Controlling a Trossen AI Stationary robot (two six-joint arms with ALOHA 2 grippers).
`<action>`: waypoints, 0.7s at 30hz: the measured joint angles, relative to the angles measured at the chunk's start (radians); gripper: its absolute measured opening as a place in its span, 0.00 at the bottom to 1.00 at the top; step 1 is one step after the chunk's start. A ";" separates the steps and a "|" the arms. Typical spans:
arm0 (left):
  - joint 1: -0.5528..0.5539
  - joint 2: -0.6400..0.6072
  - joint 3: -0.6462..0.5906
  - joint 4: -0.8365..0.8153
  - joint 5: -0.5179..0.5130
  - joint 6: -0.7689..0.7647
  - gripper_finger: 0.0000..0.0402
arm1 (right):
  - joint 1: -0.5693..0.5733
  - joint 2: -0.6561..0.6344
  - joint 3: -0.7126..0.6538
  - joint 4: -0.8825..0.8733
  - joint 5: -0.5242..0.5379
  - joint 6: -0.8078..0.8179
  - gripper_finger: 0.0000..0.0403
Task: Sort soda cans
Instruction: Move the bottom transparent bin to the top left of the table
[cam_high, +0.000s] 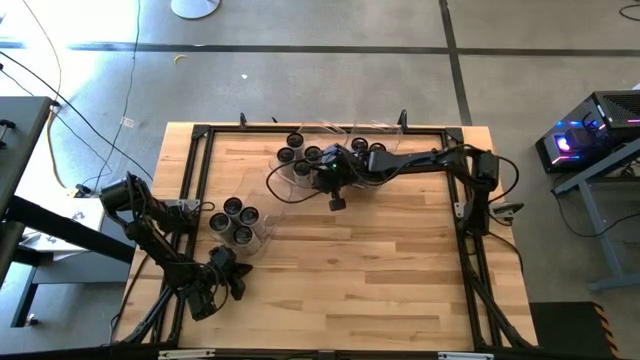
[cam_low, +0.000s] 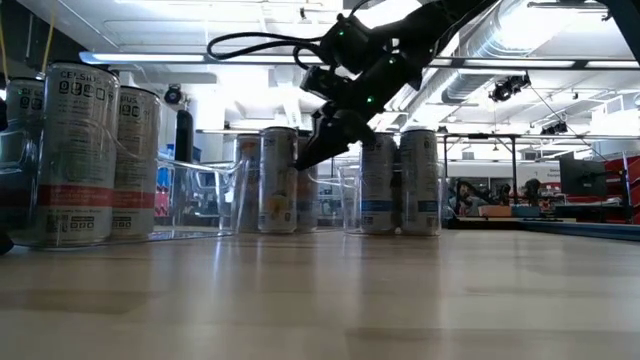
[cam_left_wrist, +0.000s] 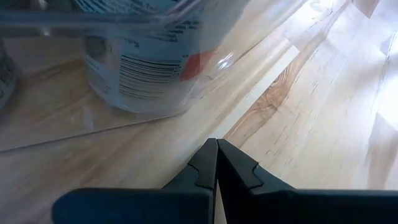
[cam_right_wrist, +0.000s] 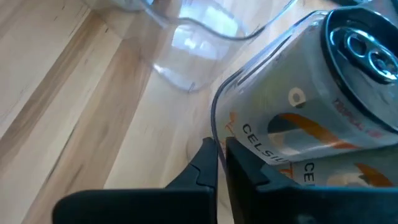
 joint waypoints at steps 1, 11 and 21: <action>0.000 0.000 0.000 0.000 0.000 0.000 0.00 | 0.000 -0.005 0.000 -0.020 0.000 0.000 0.00; 0.000 0.000 0.000 0.004 0.000 0.000 0.00 | 0.000 -0.029 0.005 -0.173 -0.005 -0.023 0.00; 0.000 0.000 -0.001 0.010 0.000 0.000 0.00 | 0.002 -0.087 -0.002 -0.301 -0.019 -0.037 0.00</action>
